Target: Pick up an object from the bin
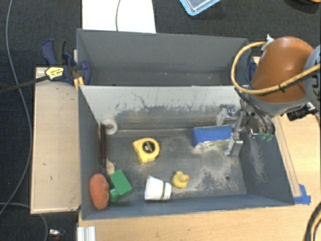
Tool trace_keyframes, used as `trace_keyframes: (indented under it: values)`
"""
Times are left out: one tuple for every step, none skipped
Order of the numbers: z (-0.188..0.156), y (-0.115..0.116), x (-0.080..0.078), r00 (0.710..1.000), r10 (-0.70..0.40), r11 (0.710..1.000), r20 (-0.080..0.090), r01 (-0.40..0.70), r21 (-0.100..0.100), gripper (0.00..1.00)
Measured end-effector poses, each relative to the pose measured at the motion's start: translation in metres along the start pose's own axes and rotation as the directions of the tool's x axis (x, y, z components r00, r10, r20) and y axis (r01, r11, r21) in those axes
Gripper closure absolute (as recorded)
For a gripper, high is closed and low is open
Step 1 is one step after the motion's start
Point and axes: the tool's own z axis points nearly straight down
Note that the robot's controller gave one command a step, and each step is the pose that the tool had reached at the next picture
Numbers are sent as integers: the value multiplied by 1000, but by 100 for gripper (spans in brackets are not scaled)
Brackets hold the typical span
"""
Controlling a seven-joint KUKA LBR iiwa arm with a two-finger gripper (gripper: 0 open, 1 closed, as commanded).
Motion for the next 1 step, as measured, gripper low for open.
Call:
trace_keyframes:
  values:
    - [-5, 0, -1, 1000, -2, 1000, 8, 2, 1, 0]
